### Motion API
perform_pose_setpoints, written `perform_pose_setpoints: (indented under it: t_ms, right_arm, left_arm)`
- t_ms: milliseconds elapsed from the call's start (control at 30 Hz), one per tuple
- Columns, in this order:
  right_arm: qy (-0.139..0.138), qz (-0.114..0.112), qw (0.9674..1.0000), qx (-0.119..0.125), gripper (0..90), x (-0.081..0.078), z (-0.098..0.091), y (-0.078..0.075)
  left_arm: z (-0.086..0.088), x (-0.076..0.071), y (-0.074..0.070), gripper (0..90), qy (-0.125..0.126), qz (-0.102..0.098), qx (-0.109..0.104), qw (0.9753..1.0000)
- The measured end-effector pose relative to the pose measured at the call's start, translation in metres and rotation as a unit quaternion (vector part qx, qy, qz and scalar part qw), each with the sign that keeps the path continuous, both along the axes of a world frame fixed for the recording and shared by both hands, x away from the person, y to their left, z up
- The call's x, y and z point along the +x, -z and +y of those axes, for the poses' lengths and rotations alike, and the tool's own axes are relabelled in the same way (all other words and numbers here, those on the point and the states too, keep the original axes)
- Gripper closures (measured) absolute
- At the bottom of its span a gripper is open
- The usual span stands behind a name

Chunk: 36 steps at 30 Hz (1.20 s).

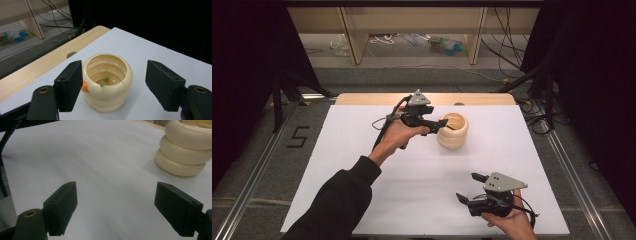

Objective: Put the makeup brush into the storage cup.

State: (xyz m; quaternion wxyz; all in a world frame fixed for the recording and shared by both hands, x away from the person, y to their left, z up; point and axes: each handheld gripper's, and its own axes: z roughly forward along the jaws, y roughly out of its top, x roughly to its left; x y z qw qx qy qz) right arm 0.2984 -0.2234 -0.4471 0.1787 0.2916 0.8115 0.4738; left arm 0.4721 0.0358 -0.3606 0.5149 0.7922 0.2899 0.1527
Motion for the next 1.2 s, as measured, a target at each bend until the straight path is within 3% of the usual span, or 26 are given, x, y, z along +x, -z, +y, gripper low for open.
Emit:
perform_pose_setpoints:
  t_ms: [267, 600, 767, 933, 1067, 1200]
  right_arm:
    - [0.004, 0.003, 1.0000, -0.006, 19.5, 0.000, -0.001, -0.001]
    - [0.005, 0.000, 1.0000, 0.003, 19.5, 0.001, -0.001, 0.000]
    - [0.007, -0.003, 1.0000, 0.002, 19.5, 0.001, -0.002, 0.000]
    - [0.011, 0.001, 0.9999, 0.003, 19.5, 0.002, -0.003, 0.000]
    - [0.013, 0.000, 0.9999, 0.003, 19.5, 0.001, -0.003, 0.000]
    - [0.014, 0.003, 0.9999, -0.004, 19.5, 0.001, -0.003, -0.001]
  left_arm:
    - [0.017, -0.015, 0.001, 29.0, 0.007, -0.007, -0.006, 0.9999]
    - [0.045, -0.027, 0.004, 26.9, 0.003, -0.013, -0.012, 0.9998]
    - [0.062, -0.033, 0.010, 23.4, 0.009, -0.022, 0.001, 0.9997]
    - [0.080, -0.041, 0.016, 21.1, -0.004, -0.011, -0.011, 0.9999]
    - [0.092, -0.047, 0.021, 20.0, -0.016, -0.019, -0.024, 0.9994]
    - [0.101, -0.052, 0.024, 18.5, -0.014, -0.018, -0.016, 0.9996]
